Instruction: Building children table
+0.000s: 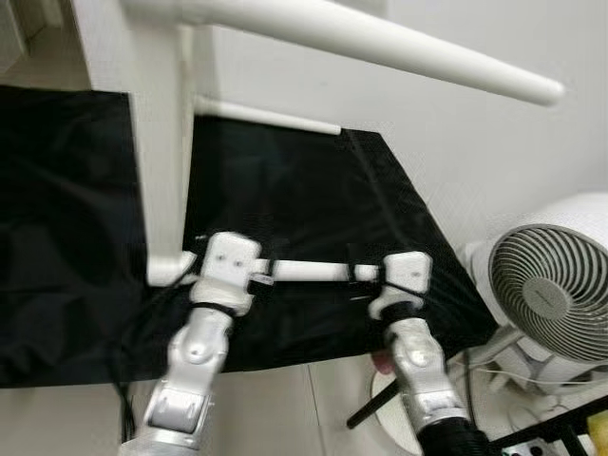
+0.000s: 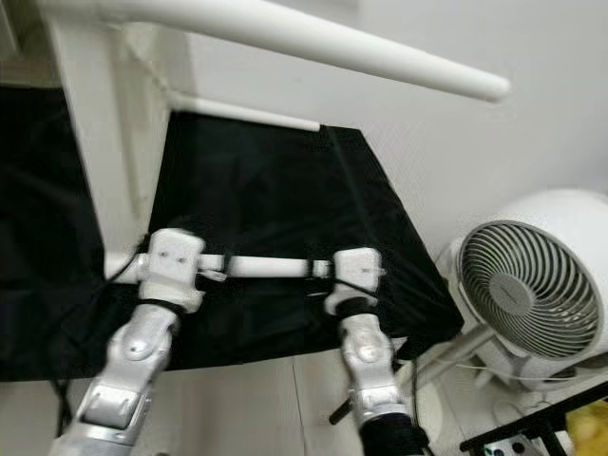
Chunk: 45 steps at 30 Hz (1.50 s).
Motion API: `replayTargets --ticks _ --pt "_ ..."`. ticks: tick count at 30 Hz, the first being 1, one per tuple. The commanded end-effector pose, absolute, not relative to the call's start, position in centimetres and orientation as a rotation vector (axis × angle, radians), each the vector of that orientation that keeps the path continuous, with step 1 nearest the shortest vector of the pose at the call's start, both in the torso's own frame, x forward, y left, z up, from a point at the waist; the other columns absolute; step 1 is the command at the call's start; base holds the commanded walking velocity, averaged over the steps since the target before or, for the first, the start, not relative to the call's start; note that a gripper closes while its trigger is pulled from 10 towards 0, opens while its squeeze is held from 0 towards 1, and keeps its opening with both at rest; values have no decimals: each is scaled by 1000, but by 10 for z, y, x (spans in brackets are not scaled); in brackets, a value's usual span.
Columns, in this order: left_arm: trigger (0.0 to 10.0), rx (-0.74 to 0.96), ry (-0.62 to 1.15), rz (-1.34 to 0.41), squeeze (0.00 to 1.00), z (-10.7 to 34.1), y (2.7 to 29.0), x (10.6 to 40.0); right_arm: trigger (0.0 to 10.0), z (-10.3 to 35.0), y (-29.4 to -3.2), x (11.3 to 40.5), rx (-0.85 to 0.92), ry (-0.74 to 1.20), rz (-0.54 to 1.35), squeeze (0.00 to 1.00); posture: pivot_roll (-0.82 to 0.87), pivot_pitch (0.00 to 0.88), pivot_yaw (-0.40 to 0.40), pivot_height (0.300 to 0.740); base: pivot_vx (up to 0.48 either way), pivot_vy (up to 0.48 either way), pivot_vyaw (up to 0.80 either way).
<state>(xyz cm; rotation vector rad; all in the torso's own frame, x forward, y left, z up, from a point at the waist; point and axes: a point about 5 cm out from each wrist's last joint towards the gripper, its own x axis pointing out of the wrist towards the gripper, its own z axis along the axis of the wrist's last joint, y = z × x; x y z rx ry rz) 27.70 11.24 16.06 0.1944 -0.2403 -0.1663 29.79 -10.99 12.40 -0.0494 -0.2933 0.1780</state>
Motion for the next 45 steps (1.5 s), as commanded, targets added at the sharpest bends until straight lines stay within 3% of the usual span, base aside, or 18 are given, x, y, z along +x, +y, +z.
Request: replayTargets --ticks 1,27,28,29,30,31,34,35,36,37,45 --pt "10000 203 -245 -199 0 160 101 276 10000 120 -124 298 -70 -277 137 0 95 41 -160 740 0 0 0" --pt "10000 174 -208 -249 0 152 95 275 10000 119 -122 299 -35 -264 164 0 109 33 -175 740 0 0 0" --pt "10000 161 -203 -257 90 151 95 275 10000 118 -121 299 -17 -259 173 1000 111 30 -177 740 0 0 0" --pt "10000 161 -203 -257 90 151 95 275 10000 118 -121 299 -17 -259 173 1000 111 30 -177 740 0 0 0" --pt "10000 138 -206 -292 1000 151 94 273 10000 118 -122 300 -30 -257 163 1000 111 29 -177 740 0 0 0" --pt "10000 178 -197 -277 1000 149 93 274 10000 118 -122 300 -48 -259 164 420 116 21 -180 740 0 0 0" --pt "10000 209 -190 -265 1000 148 93 275 10000 118 -122 300 -59 -261 166 420 116 21 -180 740 0 0 0" --pt "10000 215 -185 -266 525 147 93 275 10000 118 -122 300 -58 -261 168 0 118 16 -182 740 0 0 0" --pt "10000 215 -185 -266 525 147 93 275 10000 118 -122 300 -58 -261 168 0 118 16 -182 740 0 0 0" --pt "10000 211 -178 -270 0 146 92 276 10000 118 -121 300 -55 -261 169 0 125 6 -188 740 0 0 0" --pt "10000 214 -141 -265 0 141 92 278 10000 117 -120 302 -61 -259 175 0 135 5 -197 740 0 0 0"
